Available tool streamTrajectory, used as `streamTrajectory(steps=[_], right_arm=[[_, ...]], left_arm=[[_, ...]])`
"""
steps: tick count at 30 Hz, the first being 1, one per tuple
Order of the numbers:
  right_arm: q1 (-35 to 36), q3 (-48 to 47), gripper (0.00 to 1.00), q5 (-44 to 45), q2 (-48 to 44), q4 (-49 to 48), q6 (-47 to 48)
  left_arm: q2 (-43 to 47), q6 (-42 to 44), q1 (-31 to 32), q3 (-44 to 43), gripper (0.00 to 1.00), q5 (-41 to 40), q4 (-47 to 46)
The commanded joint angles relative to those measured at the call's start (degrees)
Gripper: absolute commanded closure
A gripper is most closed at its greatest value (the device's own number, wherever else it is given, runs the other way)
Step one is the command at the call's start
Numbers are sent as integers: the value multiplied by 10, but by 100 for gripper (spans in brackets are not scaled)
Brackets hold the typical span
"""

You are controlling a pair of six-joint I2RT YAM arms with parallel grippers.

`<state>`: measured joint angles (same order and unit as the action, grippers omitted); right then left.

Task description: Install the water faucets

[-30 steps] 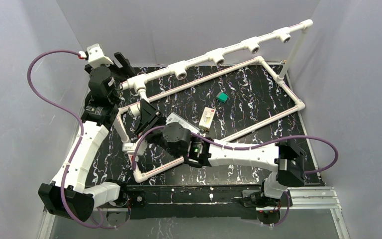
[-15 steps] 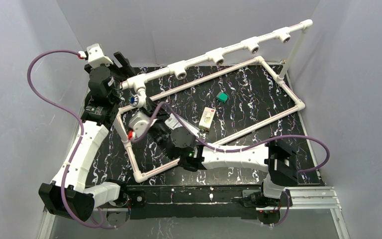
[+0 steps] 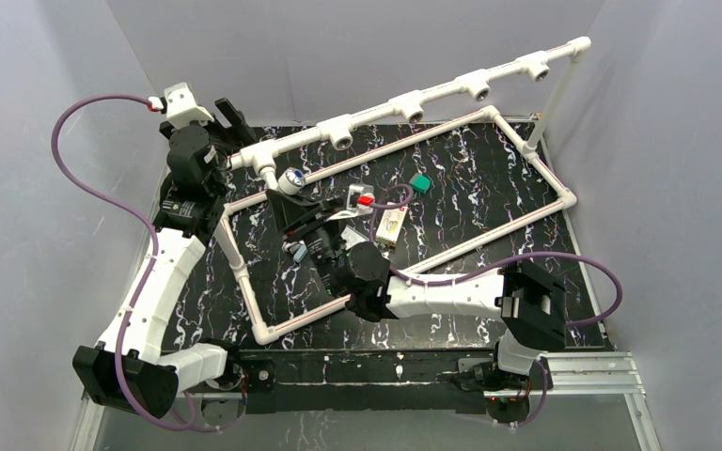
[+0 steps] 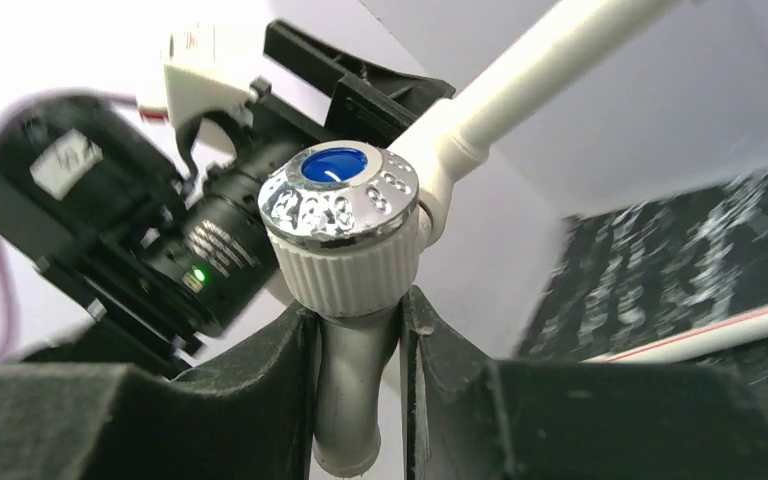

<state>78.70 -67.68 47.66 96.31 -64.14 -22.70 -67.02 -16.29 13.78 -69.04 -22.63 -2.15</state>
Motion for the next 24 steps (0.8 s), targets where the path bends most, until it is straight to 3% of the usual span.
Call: streamTrajectory(steps=[1, 4, 8, 12, 19, 24], right_arm=[[-5, 8, 99, 22, 21, 77, -349], [-6, 3, 99, 17, 26, 127, -500], [-10, 5, 99, -6, 29, 141, -606], [-10, 14, 99, -11, 22, 136, -626], [-9, 21, 99, -13, 7, 133, -563], [-9, 36, 65, -38, -12, 111, -478]], left_arm=[[-48, 4, 14, 76, 22, 63, 210], [-46, 4, 14, 77, 22, 66, 210], [-40, 4, 14, 81, 22, 63, 208], [-41, 4, 13, 81, 22, 65, 209], [-45, 3, 14, 78, 22, 66, 211], [-44, 0, 14, 80, 22, 67, 207]])
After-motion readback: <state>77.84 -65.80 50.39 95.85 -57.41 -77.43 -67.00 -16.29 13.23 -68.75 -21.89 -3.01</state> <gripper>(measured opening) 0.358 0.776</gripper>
